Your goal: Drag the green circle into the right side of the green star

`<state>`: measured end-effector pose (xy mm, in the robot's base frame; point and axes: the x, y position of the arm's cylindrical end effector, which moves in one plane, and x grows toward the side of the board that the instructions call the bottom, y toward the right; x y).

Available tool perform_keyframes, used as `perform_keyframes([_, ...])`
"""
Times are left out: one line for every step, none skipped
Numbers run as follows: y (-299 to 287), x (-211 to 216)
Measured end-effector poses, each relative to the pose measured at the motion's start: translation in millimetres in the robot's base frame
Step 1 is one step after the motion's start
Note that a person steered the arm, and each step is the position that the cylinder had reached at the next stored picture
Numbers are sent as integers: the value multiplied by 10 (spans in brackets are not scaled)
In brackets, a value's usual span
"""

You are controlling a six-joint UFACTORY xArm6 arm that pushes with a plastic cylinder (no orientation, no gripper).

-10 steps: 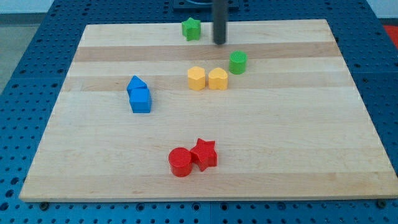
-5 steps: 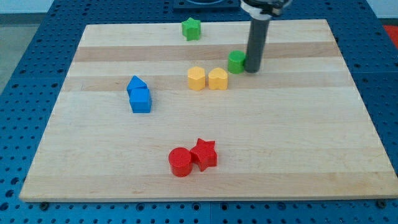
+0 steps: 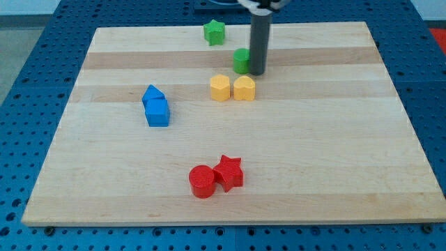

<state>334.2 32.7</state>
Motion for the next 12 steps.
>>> perform_keyframes([-391, 0])
perform_keyframes([-611, -37])
perform_keyframes([-874, -47])
perform_keyframes([-792, -123])
perform_keyframes([-552, -176])
perform_keyframes([-298, -430])
perform_keyframes([-211, -428])
perform_keyframes([-111, -296])
perform_keyframes([82, -314])
perform_keyframes([92, -570])
perform_keyframes([-18, -756])
perform_keyframes([-25, -737])
